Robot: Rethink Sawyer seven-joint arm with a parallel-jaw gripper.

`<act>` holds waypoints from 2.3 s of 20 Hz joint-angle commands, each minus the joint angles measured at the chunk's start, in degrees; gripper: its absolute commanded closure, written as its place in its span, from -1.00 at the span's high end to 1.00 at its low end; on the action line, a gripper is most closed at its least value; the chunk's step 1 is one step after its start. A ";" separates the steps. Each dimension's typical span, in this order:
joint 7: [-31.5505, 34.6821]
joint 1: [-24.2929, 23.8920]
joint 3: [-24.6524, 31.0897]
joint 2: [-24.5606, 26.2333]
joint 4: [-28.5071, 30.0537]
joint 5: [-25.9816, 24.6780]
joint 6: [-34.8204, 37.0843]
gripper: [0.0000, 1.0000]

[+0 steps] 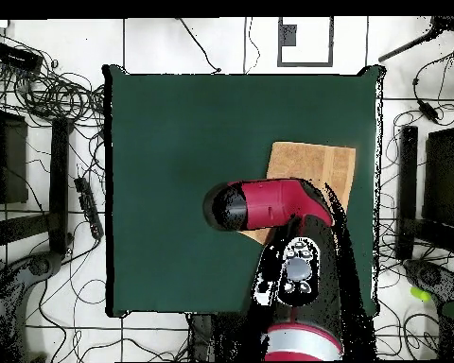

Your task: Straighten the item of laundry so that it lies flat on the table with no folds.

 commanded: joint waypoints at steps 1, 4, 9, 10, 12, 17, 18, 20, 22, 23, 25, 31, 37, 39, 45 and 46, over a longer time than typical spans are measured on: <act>20.05 4.46 -1.24 8.64 5.00 5.10 -6.07 1.00; 20.90 5.59 -1.81 10.11 5.15 6.03 -7.89 1.00; 20.94 7.64 -3.46 12.00 5.38 6.46 -9.70 1.00; 20.79 7.83 -3.71 12.22 5.63 6.47 -10.25 1.00; 21.80 8.73 -4.74 13.41 5.93 6.62 -11.86 1.00; 23.00 10.19 -6.62 15.66 6.11 7.95 -14.77 1.00; 22.96 10.59 -7.01 15.90 6.08 8.23 -15.04 1.00; 22.40 11.24 -7.70 16.37 5.92 8.76 -15.15 1.00; 22.47 11.98 -8.69 16.87 5.90 9.53 -15.60 1.00; 22.22 12.16 -9.05 16.99 5.92 9.85 -15.76 1.00; 21.85 12.48 -9.71 17.29 6.05 10.58 -16.44 1.00; 19.62 12.67 -10.81 15.14 7.72 11.58 -16.32 1.00; 18.45 11.77 -10.46 10.28 10.66 12.44 -15.39 1.00; 18.15 11.65 -10.11 8.96 11.51 12.72 -15.22 1.00; 18.53 12.01 -9.47 7.90 12.22 14.14 -16.36 1.00; 18.60 12.00 -9.45 7.96 12.30 14.32 -16.57 1.00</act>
